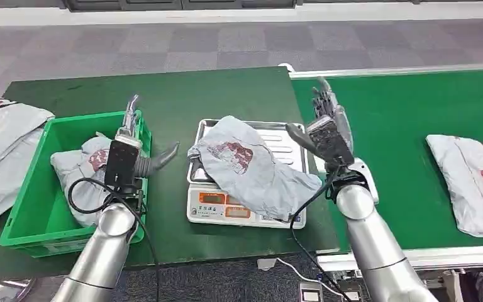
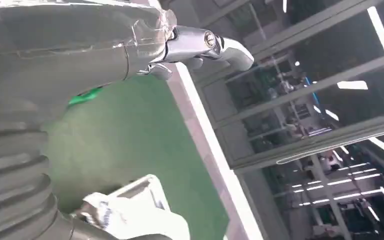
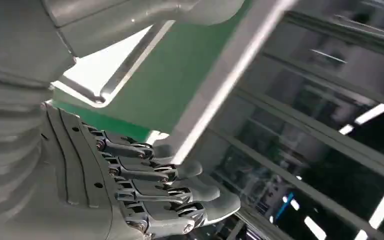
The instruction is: Moved the parcel from conveyor to table for the left to box.
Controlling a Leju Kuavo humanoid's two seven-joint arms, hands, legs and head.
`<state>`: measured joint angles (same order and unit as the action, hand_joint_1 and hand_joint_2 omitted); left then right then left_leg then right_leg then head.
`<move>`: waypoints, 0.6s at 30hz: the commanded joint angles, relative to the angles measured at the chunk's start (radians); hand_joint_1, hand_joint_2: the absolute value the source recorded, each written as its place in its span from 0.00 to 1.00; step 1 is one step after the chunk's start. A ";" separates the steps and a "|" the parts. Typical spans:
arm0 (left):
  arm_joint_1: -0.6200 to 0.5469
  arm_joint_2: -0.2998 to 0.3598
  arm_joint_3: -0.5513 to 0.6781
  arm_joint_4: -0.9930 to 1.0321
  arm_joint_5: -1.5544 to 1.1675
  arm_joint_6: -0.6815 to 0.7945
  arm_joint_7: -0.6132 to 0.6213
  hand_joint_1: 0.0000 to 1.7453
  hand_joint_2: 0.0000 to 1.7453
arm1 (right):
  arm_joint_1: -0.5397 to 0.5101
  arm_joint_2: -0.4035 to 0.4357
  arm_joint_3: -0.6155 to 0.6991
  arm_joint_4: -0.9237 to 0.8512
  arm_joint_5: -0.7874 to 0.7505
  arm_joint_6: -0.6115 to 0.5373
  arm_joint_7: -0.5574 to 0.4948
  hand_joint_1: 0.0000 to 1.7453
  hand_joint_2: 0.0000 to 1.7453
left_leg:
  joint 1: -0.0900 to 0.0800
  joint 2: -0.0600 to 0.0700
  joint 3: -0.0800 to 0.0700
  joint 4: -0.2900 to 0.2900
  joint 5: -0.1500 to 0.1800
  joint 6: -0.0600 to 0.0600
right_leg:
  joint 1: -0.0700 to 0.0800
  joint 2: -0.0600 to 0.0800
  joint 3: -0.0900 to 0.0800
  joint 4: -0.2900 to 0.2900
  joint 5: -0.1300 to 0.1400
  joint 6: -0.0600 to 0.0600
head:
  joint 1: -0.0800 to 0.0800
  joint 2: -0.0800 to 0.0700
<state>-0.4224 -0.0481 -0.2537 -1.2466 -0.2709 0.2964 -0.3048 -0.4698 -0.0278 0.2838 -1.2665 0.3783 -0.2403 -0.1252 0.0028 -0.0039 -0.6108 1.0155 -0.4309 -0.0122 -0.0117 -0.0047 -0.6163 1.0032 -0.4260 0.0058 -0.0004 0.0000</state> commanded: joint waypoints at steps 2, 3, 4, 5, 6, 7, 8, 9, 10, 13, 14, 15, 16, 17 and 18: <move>-0.107 -0.011 -0.086 0.151 -0.024 0.020 -0.008 0.00 1.00 | -0.020 0.015 -0.102 -0.025 -0.069 -0.002 -0.038 0.00 1.00 | 0.000 -0.002 0.001 -0.002 0.000 0.000 | 0.000 -0.002 0.002 -0.002 0.000 0.000 | 0.000 0.000; -0.105 -0.010 -0.087 0.152 -0.024 0.020 -0.008 0.00 1.00 | -0.019 0.016 -0.100 -0.027 -0.068 -0.002 -0.038 0.00 1.00 | 0.000 -0.001 0.001 -0.001 0.000 0.000 | 0.000 -0.001 0.001 -0.001 0.000 0.000 | 0.000 0.000; -0.105 -0.010 -0.087 0.152 -0.024 0.020 -0.008 0.00 1.00 | -0.019 0.016 -0.100 -0.027 -0.068 -0.002 -0.038 0.00 1.00 | 0.000 -0.001 0.001 0.000 0.000 0.000 | 0.000 -0.001 0.001 0.000 0.000 0.000 | 0.000 0.000; -0.105 -0.010 -0.087 0.152 -0.024 0.020 -0.008 0.00 1.00 | -0.019 0.016 -0.100 -0.027 -0.068 -0.002 -0.038 0.00 1.00 | 0.000 -0.001 0.002 -0.001 0.000 0.000 | 0.000 0.000 0.002 -0.001 0.000 -0.001 | 0.000 0.000; -0.105 -0.010 -0.087 0.152 -0.024 0.020 -0.008 0.00 1.00 | -0.019 0.016 -0.100 -0.027 -0.068 -0.002 -0.038 0.00 1.00 | 0.000 0.000 0.001 -0.001 0.000 0.000 | 0.000 0.000 0.001 -0.001 0.000 -0.001 | 0.000 0.000; -0.105 -0.010 -0.087 0.152 -0.024 0.020 -0.008 0.00 1.00 | -0.019 0.016 -0.100 -0.027 -0.068 -0.002 -0.038 0.00 1.00 | 0.000 0.000 0.001 0.000 0.000 0.000 | 0.000 0.001 0.000 0.000 0.000 0.000 | 0.000 0.000; -0.105 -0.010 -0.087 0.152 -0.024 0.020 -0.008 0.00 1.00 | -0.019 0.016 -0.100 -0.027 -0.068 -0.002 -0.038 0.00 1.00 | 0.000 -0.001 0.002 -0.002 0.000 0.000 | 0.001 0.000 0.002 -0.001 0.000 -0.001 | 0.000 0.000; -0.105 -0.010 -0.087 0.152 -0.024 0.020 -0.008 0.00 1.00 | -0.019 0.016 -0.100 -0.027 -0.068 -0.002 -0.038 0.00 1.00 | 0.000 0.000 0.002 -0.001 0.000 0.000 | 0.000 0.000 0.001 -0.001 0.000 -0.001 | 0.000 0.000; -0.109 -0.006 -0.096 0.156 -0.036 0.020 -0.007 0.00 1.00 | -0.018 0.023 -0.109 -0.032 -0.077 -0.015 -0.051 0.00 1.00 | 0.001 0.000 0.002 -0.002 0.000 0.000 | 0.001 0.000 0.002 -0.002 0.000 -0.001 | 0.000 0.000; -0.179 -0.011 -0.164 0.247 -0.109 -0.039 0.014 0.00 1.00 | -0.057 0.029 -0.139 -0.038 -0.036 -0.064 -0.042 0.00 1.00 | 0.000 -0.001 0.000 0.000 0.000 0.000 | 0.000 -0.001 -0.001 0.000 0.000 -0.001 | 0.000 0.000; -0.199 -0.020 -0.178 0.273 -0.126 -0.058 0.009 0.00 1.00 | -0.069 0.030 -0.151 -0.038 -0.028 -0.073 -0.031 0.00 1.00 | 0.000 -0.001 0.000 0.000 0.000 0.000 | 0.000 -0.001 0.000 0.000 0.000 -0.001 | 0.000 0.000; -0.227 -0.032 -0.214 0.307 -0.154 -0.096 -0.009 0.00 1.00 | -0.084 0.022 -0.172 -0.029 -0.038 -0.071 -0.019 0.00 1.00 | 0.000 -0.002 -0.002 0.001 0.001 0.000 | 0.000 -0.002 -0.002 0.001 0.000 -0.001 | 0.000 0.000; -0.257 -0.040 -0.259 0.347 -0.200 -0.120 -0.019 0.00 1.00 | -0.095 0.011 -0.187 -0.013 -0.038 -0.076 -0.010 0.00 1.00 | 0.000 -0.002 -0.001 0.000 0.001 0.000 | 0.000 -0.002 -0.001 0.000 0.000 -0.001 | 0.000 0.000; -0.287 -0.063 -0.300 0.400 -0.252 -0.121 -0.016 0.00 1.00 | -0.102 -0.005 -0.208 0.009 -0.051 -0.080 -0.012 0.00 1.00 | 0.001 -0.002 -0.001 0.000 0.001 0.000 | 0.001 -0.002 0.000 -0.001 0.000 -0.001 | 0.000 0.000; -0.310 -0.083 -0.325 0.445 -0.285 -0.116 -0.009 0.00 1.00 | -0.108 -0.018 -0.220 0.030 -0.064 -0.076 -0.018 0.00 1.00 | 0.000 -0.003 -0.002 0.001 0.001 0.000 | 0.000 -0.003 -0.001 0.001 0.000 0.000 | 0.000 0.000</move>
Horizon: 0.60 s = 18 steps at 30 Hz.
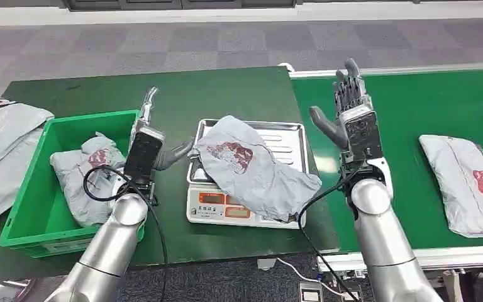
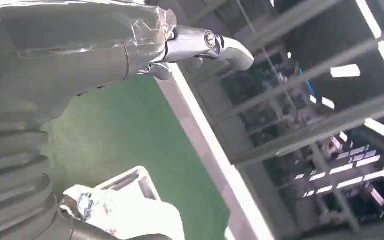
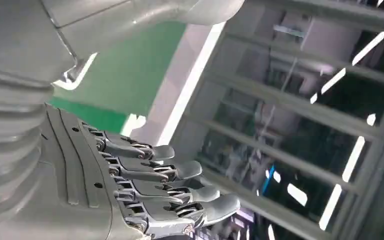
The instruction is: Moved the parcel from conveyor to table for the left to box.
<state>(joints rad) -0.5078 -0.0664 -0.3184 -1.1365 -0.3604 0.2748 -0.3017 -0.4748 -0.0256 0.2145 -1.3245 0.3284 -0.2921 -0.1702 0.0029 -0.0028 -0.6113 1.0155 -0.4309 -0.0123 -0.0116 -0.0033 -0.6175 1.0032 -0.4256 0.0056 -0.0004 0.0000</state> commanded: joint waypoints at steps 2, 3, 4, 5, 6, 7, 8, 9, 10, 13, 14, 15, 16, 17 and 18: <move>-0.270 -0.094 -0.324 0.427 -0.267 -0.093 0.005 0.00 1.00 | -0.116 -0.033 -0.169 0.127 -0.041 -0.008 0.013 0.00 1.00 | 0.000 -0.006 -0.001 0.001 0.001 0.001 | 0.000 -0.006 0.001 0.000 0.000 0.001 | 0.000 0.000; -0.296 -0.111 -0.354 0.482 -0.293 -0.108 0.003 0.00 1.00 | -0.128 -0.035 -0.172 0.149 -0.051 0.005 0.009 0.00 1.00 | 0.001 -0.009 -0.001 0.001 0.002 0.001 | 0.000 -0.009 0.003 -0.002 0.000 0.002 | 0.000 0.000; -0.332 -0.131 -0.394 0.552 -0.319 -0.155 0.007 0.00 1.00 | -0.149 -0.035 -0.171 0.178 -0.055 0.010 0.000 0.00 1.00 | 0.000 -0.008 0.000 0.000 0.002 0.002 | 0.000 -0.008 0.004 -0.003 0.001 0.002 | 0.000 0.000; -0.360 -0.150 -0.424 0.607 -0.346 -0.165 0.006 0.00 1.00 | -0.169 -0.034 -0.167 0.203 -0.056 0.009 -0.005 0.00 1.00 | 0.000 -0.006 -0.001 0.001 0.002 0.002 | 0.000 -0.006 0.003 -0.001 0.001 0.002 | 0.000 0.000; -0.361 -0.152 -0.424 0.610 -0.346 -0.164 0.006 0.00 1.00 | -0.173 -0.033 -0.166 0.206 -0.056 0.009 -0.005 0.00 1.00 | -0.001 -0.005 0.001 0.000 0.002 0.002 | -0.001 -0.005 0.003 -0.002 0.001 0.002 | 0.000 0.000; -0.362 -0.153 -0.424 0.613 -0.346 -0.163 0.006 0.00 1.00 | -0.175 -0.032 -0.165 0.208 -0.056 0.008 -0.005 0.00 1.00 | -0.002 -0.005 -0.001 0.002 0.001 0.002 | -0.002 -0.005 0.002 -0.001 0.001 0.003 | 0.000 0.000; -0.366 -0.155 -0.424 0.625 -0.343 -0.158 0.000 0.00 1.00 | -0.177 -0.031 -0.164 0.211 -0.054 0.006 -0.006 0.00 1.00 | -0.002 -0.005 0.000 0.001 0.002 0.002 | -0.002 -0.004 0.003 -0.002 0.002 0.003 | 0.000 0.000; -0.366 -0.155 -0.424 0.625 -0.343 -0.158 0.000 0.00 1.00 | -0.177 -0.031 -0.164 0.211 -0.054 0.006 -0.006 0.00 1.00 | -0.003 -0.003 0.000 0.001 0.001 0.002 | -0.003 -0.002 0.002 -0.001 0.002 0.003 | 0.000 0.000; -0.368 -0.154 -0.424 0.629 -0.342 -0.157 -0.003 0.00 1.00 | -0.175 -0.031 -0.162 0.207 -0.054 0.004 -0.006 0.00 1.00 | -0.003 -0.002 0.000 0.001 0.001 0.002 | -0.003 -0.002 0.002 -0.001 0.002 0.003 | 0.000 0.000; -0.368 -0.151 -0.424 0.629 -0.341 -0.158 -0.007 0.00 1.00 | -0.171 -0.031 -0.159 0.201 -0.055 0.002 -0.006 0.00 1.00 | -0.003 0.001 0.001 0.000 0.001 0.002 | -0.003 0.001 0.002 -0.002 0.003 0.003 | 0.000 0.000; -0.389 -0.168 -0.465 0.670 -0.357 -0.263 -0.021 0.00 1.00 | -0.176 -0.036 -0.158 0.211 -0.063 -0.003 -0.003 0.00 1.00 | -0.002 0.002 0.001 0.000 0.001 0.002 | -0.003 0.002 0.002 -0.002 0.003 0.002 | 0.000 0.000; -0.389 -0.182 -0.481 0.683 -0.367 -0.278 -0.018 0.00 1.00 | -0.177 -0.040 -0.160 0.214 -0.065 -0.005 -0.004 0.00 1.00 | -0.003 0.001 0.001 0.000 0.001 0.002 | -0.003 0.001 0.001 -0.001 0.002 0.003 | 0.000 0.000; -0.397 -0.202 -0.547 0.710 -0.421 -0.296 -0.020 0.00 1.00 | -0.179 -0.048 -0.158 0.225 -0.073 -0.007 -0.010 0.00 1.00 | -0.003 0.001 0.001 0.000 0.001 0.002 | -0.003 0.001 0.001 -0.001 0.002 0.003 | 0.000 0.000; -0.390 -0.230 -0.590 0.737 -0.450 -0.315 -0.023 0.00 1.00 | -0.175 -0.056 -0.160 0.230 -0.082 -0.006 -0.020 0.00 1.00 | -0.002 0.000 0.000 0.001 0.001 0.002 | -0.002 0.001 0.001 -0.001 0.002 0.003 | 0.000 0.000; -0.385 -0.249 -0.633 0.764 -0.475 -0.339 -0.032 0.00 1.00 | -0.172 -0.063 -0.154 0.233 -0.092 0.000 -0.027 0.00 1.00 | -0.003 -0.003 0.001 0.000 0.001 0.002 | -0.003 -0.002 0.002 -0.001 0.002 0.003 | 0.000 0.000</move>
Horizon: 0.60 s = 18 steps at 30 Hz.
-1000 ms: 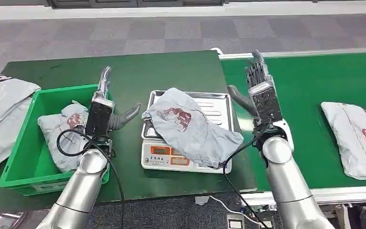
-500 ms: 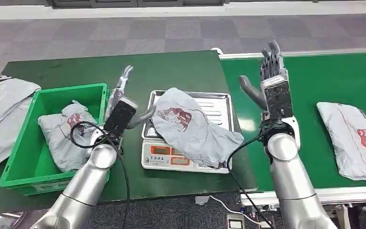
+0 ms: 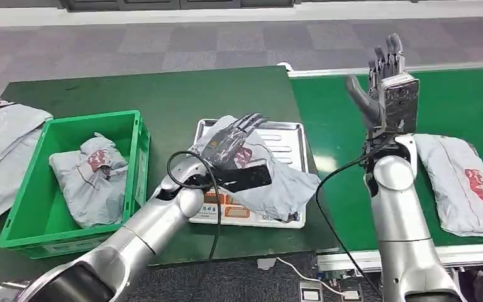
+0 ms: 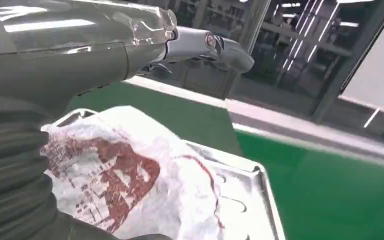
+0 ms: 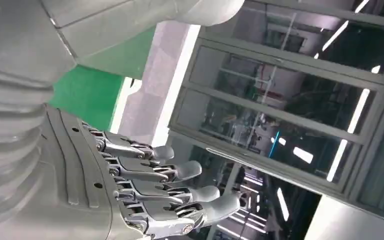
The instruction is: Moved the parcel from conveyor to table for the left to box.
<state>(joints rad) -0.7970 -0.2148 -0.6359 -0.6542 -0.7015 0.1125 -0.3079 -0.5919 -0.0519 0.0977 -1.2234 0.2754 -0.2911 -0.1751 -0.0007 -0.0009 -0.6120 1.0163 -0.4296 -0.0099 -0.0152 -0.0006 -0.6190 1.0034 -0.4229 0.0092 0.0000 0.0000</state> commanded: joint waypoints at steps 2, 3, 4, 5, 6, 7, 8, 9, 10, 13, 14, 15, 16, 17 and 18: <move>-0.075 -0.112 -0.385 0.295 -0.190 -0.173 -0.023 0.00 1.00 | -0.045 -0.039 -0.030 0.124 -0.055 0.014 -0.028 0.00 1.00 | 0.000 -0.004 0.002 -0.001 0.000 0.000 | 0.000 -0.004 0.003 -0.001 -0.001 0.000 | 0.000 0.000; -0.060 -0.114 -0.402 0.297 -0.201 -0.165 -0.021 0.00 1.00 | -0.039 -0.036 -0.023 0.117 -0.055 0.018 -0.028 0.00 1.00 | 0.001 -0.005 0.002 -0.001 0.000 0.000 | 0.001 -0.005 0.004 -0.002 -0.001 0.000 | 0.000 0.000; -0.052 -0.112 -0.410 0.300 -0.203 -0.165 -0.019 0.00 1.00 | -0.036 -0.033 -0.017 0.109 -0.058 0.021 -0.024 0.00 1.00 | 0.001 -0.004 0.003 -0.002 0.000 0.001 | 0.001 -0.004 0.005 -0.003 -0.001 0.000 | 0.000 0.000; -0.052 -0.108 -0.420 0.299 -0.210 -0.161 -0.017 0.00 1.00 | -0.032 -0.033 -0.012 0.100 -0.063 0.025 -0.016 0.00 1.00 | 0.000 -0.002 0.002 -0.001 -0.001 0.000 | 0.000 -0.002 0.003 -0.002 -0.001 0.000 | 0.000 0.000; -0.057 -0.103 -0.433 0.298 -0.217 -0.153 -0.016 0.00 1.00 | -0.030 -0.032 -0.010 0.094 -0.065 0.027 -0.013 0.00 1.00 | 0.001 -0.002 0.004 -0.002 -0.001 0.001 | 0.001 -0.002 0.006 -0.004 -0.001 0.000 | 0.000 0.000; -0.063 -0.098 -0.440 0.299 -0.218 -0.158 -0.016 0.00 1.00 | -0.029 -0.030 -0.010 0.088 -0.068 0.029 -0.009 0.00 1.00 | 0.000 -0.001 0.001 -0.001 -0.001 0.001 | 0.000 -0.001 0.003 -0.001 -0.001 0.000 | 0.000 0.000; -0.072 -0.095 -0.453 0.301 -0.228 -0.167 -0.017 0.00 1.00 | -0.031 -0.027 -0.010 0.086 -0.069 0.031 -0.006 0.00 1.00 | 0.000 0.000 0.002 -0.002 -0.001 0.001 | 0.000 0.000 0.003 -0.002 -0.001 0.000 | 0.000 0.000; -0.079 -0.093 -0.467 0.303 -0.239 -0.176 -0.019 0.00 1.00 | -0.033 -0.026 -0.009 0.087 -0.071 0.034 -0.002 0.00 1.00 | 0.000 0.000 0.003 -0.002 -0.002 0.001 | 0.000 0.001 0.004 -0.003 -0.001 -0.001 | 0.000 0.000; -0.083 -0.091 -0.468 0.303 -0.239 -0.177 -0.019 0.00 1.00 | -0.036 -0.024 -0.009 0.087 -0.071 0.036 0.000 0.00 1.00 | 0.000 0.000 0.001 0.000 -0.002 0.001 | 0.000 0.000 0.002 -0.001 -0.001 -0.001 | 0.000 0.000; -0.083 -0.091 -0.468 0.303 -0.239 -0.177 -0.019 0.00 1.00 | -0.036 -0.024 -0.009 0.087 -0.071 0.036 0.000 0.00 1.00 | 0.000 -0.001 0.001 -0.001 -0.001 0.000 | 0.000 0.000 0.002 -0.002 0.000 -0.001 | 0.000 0.000; -0.083 -0.091 -0.468 0.303 -0.239 -0.177 -0.019 0.00 1.00 | -0.036 -0.024 -0.009 0.087 -0.071 0.036 0.000 0.00 1.00 | -0.001 -0.001 0.000 -0.001 -0.001 0.001 | -0.001 -0.001 0.001 -0.001 -0.001 -0.001 | 0.000 0.000; -0.083 -0.091 -0.468 0.303 -0.239 -0.177 -0.019 0.00 1.00 | -0.036 -0.024 -0.009 0.087 -0.071 0.036 0.000 0.00 1.00 | 0.000 0.000 0.000 0.000 -0.001 0.001 | 0.000 0.000 0.001 -0.001 0.000 0.000 | 0.000 0.000; -0.083 -0.091 -0.468 0.303 -0.239 -0.177 -0.019 0.00 1.00 | -0.036 -0.024 -0.009 0.087 -0.071 0.036 0.000 0.00 1.00 | 0.000 0.000 0.001 -0.001 -0.001 0.001 | 0.000 0.000 0.002 -0.001 0.000 -0.001 | 0.000 0.000; -0.083 -0.091 -0.468 0.303 -0.239 -0.177 -0.019 0.00 1.00 | -0.036 -0.024 -0.009 0.087 -0.071 0.036 0.000 0.00 1.00 | 0.000 0.000 0.000 0.000 -0.001 0.001 | 0.000 0.000 0.001 0.000 0.000 0.000 | 0.000 0.000; -0.083 -0.091 -0.468 0.303 -0.239 -0.177 -0.019 0.00 1.00 | -0.036 -0.024 -0.009 0.087 -0.071 0.036 0.000 0.00 1.00 | 0.000 0.000 0.000 -0.001 -0.001 0.001 | 0.000 0.000 0.001 -0.001 0.000 -0.001 | 0.000 0.000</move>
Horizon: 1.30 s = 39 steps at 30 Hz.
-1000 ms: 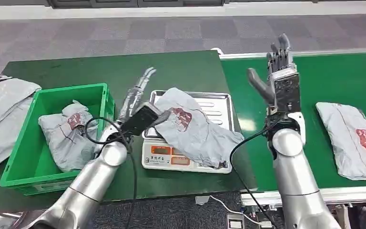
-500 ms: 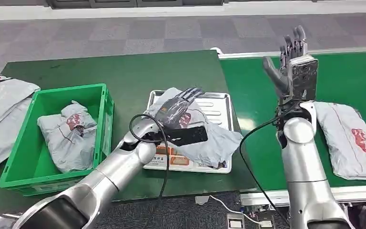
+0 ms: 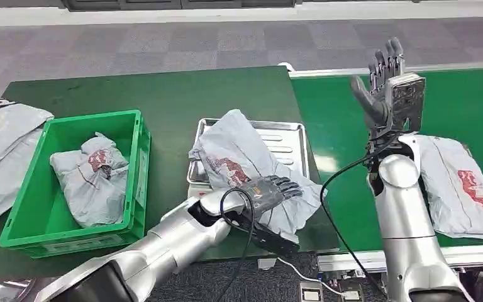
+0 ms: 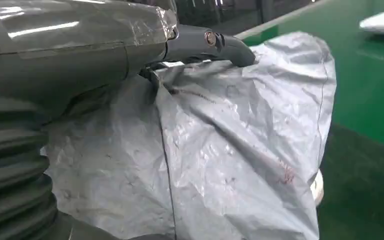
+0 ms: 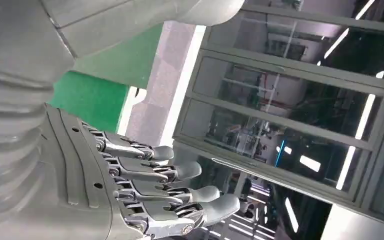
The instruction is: Moved the parcel from conveyor to table for the left to box.
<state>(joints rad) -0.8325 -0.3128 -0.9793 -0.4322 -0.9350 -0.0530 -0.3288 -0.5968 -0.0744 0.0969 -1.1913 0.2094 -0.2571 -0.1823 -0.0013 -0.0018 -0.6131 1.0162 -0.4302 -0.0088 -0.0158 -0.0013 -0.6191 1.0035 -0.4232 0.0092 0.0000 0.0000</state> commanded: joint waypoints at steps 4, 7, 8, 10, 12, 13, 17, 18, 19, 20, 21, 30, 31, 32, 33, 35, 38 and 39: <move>-0.082 -0.007 -0.200 0.112 -0.041 -0.216 -0.030 1.00 1.00 | -0.063 -0.006 -0.005 0.100 -0.007 0.023 0.012 0.00 1.00 | 0.001 0.001 0.003 -0.002 0.000 0.000 | 0.001 0.001 0.003 -0.003 0.000 -0.001 | 0.000 0.000; -0.084 -0.008 -0.200 0.113 -0.041 -0.218 -0.031 1.00 1.00 | -0.066 -0.006 -0.005 0.102 -0.007 0.024 0.012 0.00 1.00 | 0.001 0.001 0.001 0.000 -0.001 0.000 | 0.001 0.001 0.002 -0.001 0.000 -0.001 | 0.000 0.000; -0.084 -0.008 -0.201 0.113 -0.041 -0.217 -0.030 1.00 1.00 | -0.068 -0.005 -0.006 0.106 -0.008 0.024 0.012 0.00 1.00 | 0.001 0.001 0.002 -0.001 0.000 0.000 | 0.001 0.001 0.002 -0.001 0.000 0.000 | 0.000 0.000; -0.087 -0.006 -0.200 0.108 -0.040 -0.190 -0.023 1.00 1.00 | -0.078 -0.003 -0.005 0.120 -0.008 0.029 0.012 0.00 1.00 | 0.000 0.002 0.004 -0.002 0.000 0.000 | 0.000 0.001 0.005 -0.002 0.000 0.000 | 0.000 0.000; -0.088 -0.002 -0.186 0.099 -0.031 -0.145 -0.011 1.00 1.00 | -0.080 0.000 -0.007 0.114 -0.004 0.038 0.011 0.00 1.00 | 0.000 0.002 0.004 -0.001 -0.001 0.000 | 0.000 0.002 0.004 -0.001 0.000 -0.001 | 0.000 0.000; -0.091 -0.001 -0.185 0.097 -0.030 -0.127 -0.007 1.00 1.00 | -0.078 0.002 -0.008 0.108 0.000 0.041 0.012 0.00 1.00 | 0.001 0.002 0.005 -0.002 0.000 0.000 | 0.001 0.002 0.005 -0.003 0.001 -0.001 | 0.000 0.000; -0.088 0.000 -0.178 0.089 -0.028 -0.062 0.008 1.00 1.00 | -0.068 -0.001 -0.017 0.094 0.005 0.052 0.013 0.00 1.00 | 0.000 0.001 0.003 -0.001 0.000 0.000 | 0.000 0.001 0.003 -0.001 0.000 -0.001 | 0.000 0.000; -0.087 0.000 -0.172 0.085 -0.025 -0.035 0.017 1.00 1.00 | -0.065 -0.004 -0.020 0.092 0.004 0.056 0.013 0.00 1.00 | 0.001 0.001 0.003 -0.002 0.000 -0.001 | 0.001 0.001 0.003 -0.002 0.001 -0.001 | 0.000 0.000; -0.088 0.000 -0.158 0.079 -0.019 0.003 0.037 1.00 1.00 | -0.061 -0.007 -0.022 0.088 0.004 0.058 0.012 0.00 1.00 | 0.001 0.001 0.003 -0.001 0.000 0.000 | 0.001 0.001 0.004 -0.001 0.000 -0.001 | 0.000 0.000; -0.090 0.000 -0.152 0.076 -0.018 0.028 0.050 1.00 1.00 | -0.057 -0.010 -0.024 0.085 0.004 0.060 0.012 0.00 1.00 | 0.001 0.002 0.004 -0.002 0.001 -0.001 | 0.001 0.001 0.004 -0.002 0.001 -0.001 | 0.000 0.000; -0.092 0.002 -0.143 0.072 -0.017 0.060 0.072 1.00 1.00 | -0.054 -0.013 -0.024 0.083 0.005 0.061 0.012 0.00 1.00 | 0.001 0.000 0.003 -0.001 0.000 0.000 | 0.001 -0.001 0.004 -0.001 0.001 -0.001 | 0.000 0.000; -0.139 0.066 0.148 -0.171 0.208 0.238 0.081 1.00 1.00 | -0.009 -0.013 -0.045 0.024 0.002 0.072 0.010 0.00 1.00 | 0.001 -0.001 0.000 0.001 0.001 0.000 | 0.001 -0.001 0.002 0.000 0.000 0.000 | 0.000 0.000; -0.136 0.072 0.155 -0.192 0.203 0.221 0.088 1.00 1.00 | -0.010 -0.012 -0.045 0.025 0.002 0.073 0.011 0.00 1.00 | 0.001 -0.001 -0.001 0.001 0.001 0.000 | 0.001 -0.001 0.000 0.001 0.000 0.000 | 0.000 0.000; -0.133 0.072 0.157 -0.195 0.200 0.216 0.091 1.00 1.00 | -0.011 -0.012 -0.045 0.026 0.003 0.074 0.012 0.00 1.00 | 0.001 0.000 -0.001 0.002 0.001 0.000 | 0.001 -0.001 0.000 0.001 0.000 -0.001 | 0.000 0.000; -0.127 0.072 0.154 -0.195 0.195 0.217 0.093 1.00 1.00 | -0.012 -0.011 -0.044 0.027 0.003 0.075 0.013 0.00 1.00 | 0.000 0.000 -0.001 0.001 0.001 0.000 | 0.000 -0.001 0.000 0.001 0.000 0.000 | 0.000 0.000; -0.118 0.068 0.151 -0.188 0.188 0.229 0.093 1.00 1.00 | -0.013 -0.012 -0.045 0.029 0.003 0.075 0.013 0.00 1.00 | 0.000 0.001 0.001 0.000 0.001 0.000 | 0.000 0.000 0.002 0.000 0.001 0.000 | 0.000 0.000; -0.115 0.067 0.150 -0.185 0.187 0.233 0.092 1.00 1.00 | -0.013 -0.012 -0.045 0.030 0.003 0.076 0.013 0.00 1.00 | 0.000 0.000 0.001 0.000 0.001 0.000 | 0.000 0.000 0.001 0.000 0.001 0.000 | 0.000 0.000; -0.115 0.067 0.150 -0.185 0.187 0.233 0.092 1.00 1.00 | -0.013 -0.012 -0.045 0.030 0.003 0.076 0.013 0.00 1.00 | 0.001 0.000 0.002 -0.001 0.001 0.000 | 0.001 0.000 0.002 -0.001 0.001 -0.001 | 0.000 0.000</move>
<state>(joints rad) -0.9342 -0.2815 -0.9064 -0.5706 -0.7397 0.1850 -0.2392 -0.5893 -0.0923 0.0965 -1.1791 0.2159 -0.1858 -0.1740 -0.0013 -0.0024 -0.6125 1.0163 -0.4289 -0.0082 -0.0158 -0.0023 -0.6179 1.0037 -0.4225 0.0097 0.0000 0.0000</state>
